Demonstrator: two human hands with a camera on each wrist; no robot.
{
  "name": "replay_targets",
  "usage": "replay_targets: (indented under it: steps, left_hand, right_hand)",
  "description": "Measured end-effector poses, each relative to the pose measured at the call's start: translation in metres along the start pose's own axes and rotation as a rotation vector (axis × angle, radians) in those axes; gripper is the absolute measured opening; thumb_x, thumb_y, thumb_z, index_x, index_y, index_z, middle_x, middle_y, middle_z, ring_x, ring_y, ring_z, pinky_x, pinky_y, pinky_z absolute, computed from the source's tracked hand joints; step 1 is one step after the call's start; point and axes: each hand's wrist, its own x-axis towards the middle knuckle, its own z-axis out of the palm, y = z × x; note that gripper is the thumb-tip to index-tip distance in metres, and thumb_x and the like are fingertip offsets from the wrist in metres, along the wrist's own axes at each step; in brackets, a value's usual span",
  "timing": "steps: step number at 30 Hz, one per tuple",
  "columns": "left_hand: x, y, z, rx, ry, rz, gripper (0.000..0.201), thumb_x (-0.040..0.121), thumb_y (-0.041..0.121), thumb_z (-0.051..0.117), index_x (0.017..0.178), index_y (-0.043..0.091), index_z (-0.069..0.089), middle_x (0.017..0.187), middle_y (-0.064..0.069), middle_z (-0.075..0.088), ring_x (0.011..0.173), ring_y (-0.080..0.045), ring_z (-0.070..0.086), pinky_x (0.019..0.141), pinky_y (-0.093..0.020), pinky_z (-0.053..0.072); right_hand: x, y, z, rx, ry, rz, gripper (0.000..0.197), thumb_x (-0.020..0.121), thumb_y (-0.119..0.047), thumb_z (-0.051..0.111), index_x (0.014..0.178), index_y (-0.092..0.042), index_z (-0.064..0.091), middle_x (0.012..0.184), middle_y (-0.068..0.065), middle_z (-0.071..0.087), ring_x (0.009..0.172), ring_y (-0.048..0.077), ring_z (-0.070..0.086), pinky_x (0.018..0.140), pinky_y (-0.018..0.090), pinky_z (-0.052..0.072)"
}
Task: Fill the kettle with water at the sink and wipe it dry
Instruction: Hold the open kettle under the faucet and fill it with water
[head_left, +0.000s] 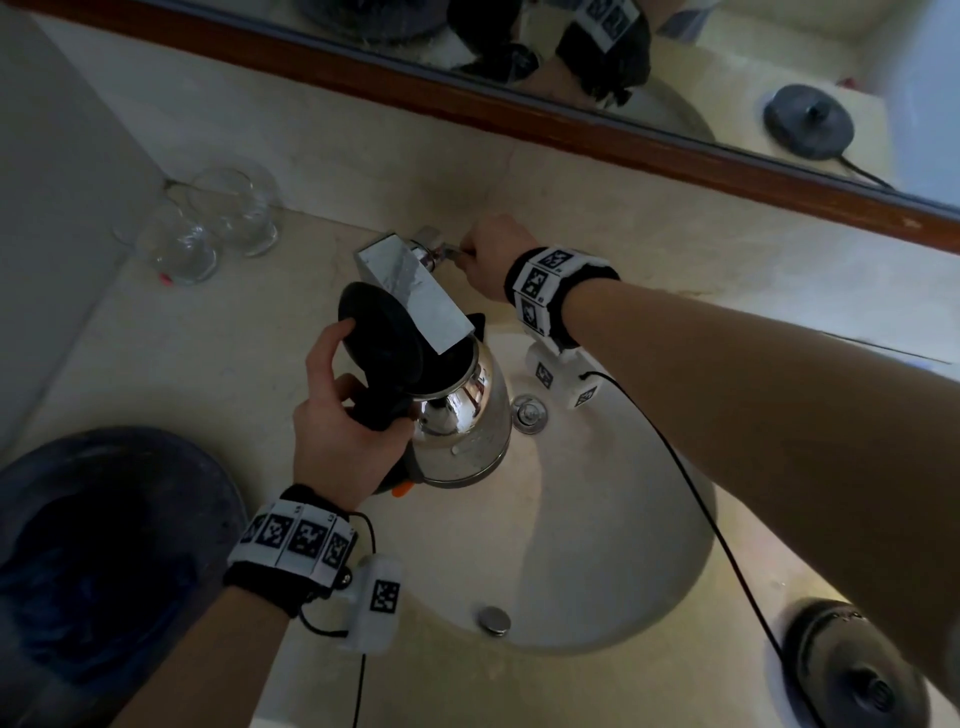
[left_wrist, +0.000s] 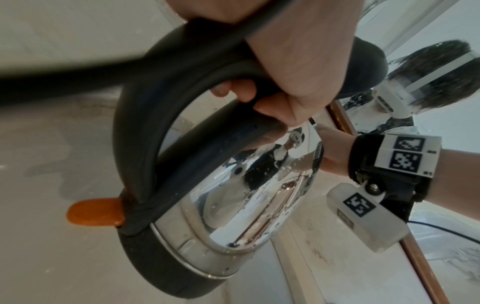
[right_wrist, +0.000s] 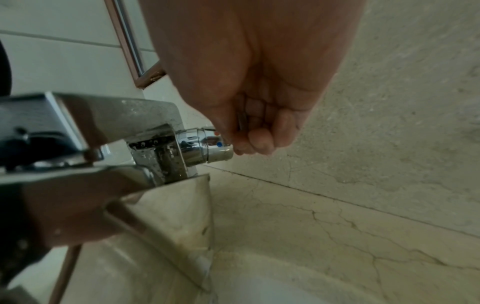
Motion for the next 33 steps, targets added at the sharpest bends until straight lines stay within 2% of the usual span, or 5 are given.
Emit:
replay_targets:
  steps: [6, 12, 17, 23, 33]
  left_hand:
    - [-0.0011, -0.0006, 0.0005, -0.005, 0.003, -0.005, 0.093, 0.065, 0.001, 0.077, 0.133, 0.043, 0.029, 0.072, 0.014, 0.060, 0.063, -0.007, 0.066, 0.054, -0.013, 0.055]
    - [-0.0013, 0.0012, 0.0008, -0.008, 0.001, -0.026, 0.093, 0.066, 0.001, 0.076, 0.133, 0.044, 0.028, 0.073, 0.011, 0.061, 0.064, -0.009, 0.066, 0.058, -0.022, 0.057]
    - [-0.0009, 0.0027, 0.0008, -0.004, 0.000, -0.031, 0.093, 0.066, 0.001, 0.076, 0.133, 0.043, 0.028, 0.074, 0.009, 0.062, 0.060, -0.018, 0.067, 0.060, -0.030, 0.058]
    - [-0.0003, 0.0014, 0.0008, 0.001, -0.013, -0.036, 0.093, 0.066, 0.003, 0.076, 0.132, 0.046, 0.028, 0.074, 0.004, 0.064, 0.057, -0.020, 0.067, 0.060, -0.035, 0.059]
    - [0.0000, -0.0013, 0.0026, 0.002, -0.001, -0.022, 0.094, 0.064, 0.003, 0.079, 0.132, 0.044, 0.029, 0.073, 0.005, 0.064, 0.061, -0.017, 0.067, 0.058, -0.028, 0.057]
  right_hand:
    - [0.0009, -0.0005, -0.0001, 0.007, 0.011, 0.007, 0.027, 0.096, -0.022, 0.051, 0.096, -0.002, 0.069, 0.059, 0.000, 0.042, 0.069, 0.023, 0.049, 0.044, 0.024, 0.026]
    - [-0.0016, 0.0003, 0.0000, 0.019, 0.011, 0.002, 0.028, 0.097, -0.021, 0.049, 0.098, -0.001, 0.068, 0.076, 0.008, 0.054, 0.074, 0.023, 0.050, 0.064, 0.026, 0.036]
    - [-0.0017, -0.0010, -0.0001, 0.023, 0.017, 0.018, 0.026, 0.097, -0.021, 0.050, 0.097, -0.002, 0.068, 0.060, 0.001, 0.043, 0.073, 0.023, 0.050, 0.053, 0.026, 0.033]
    - [-0.0014, -0.0012, -0.0006, 0.036, 0.017, 0.021, 0.025, 0.096, -0.020, 0.051, 0.096, -0.002, 0.068, 0.059, 0.000, 0.042, 0.072, 0.023, 0.050, 0.049, 0.025, 0.030]
    - [-0.0021, -0.0015, 0.0005, 0.031, 0.015, 0.024, 0.027, 0.097, -0.023, 0.050, 0.097, -0.004, 0.069, 0.060, 0.000, 0.042, 0.072, 0.024, 0.050, 0.049, 0.025, 0.030]
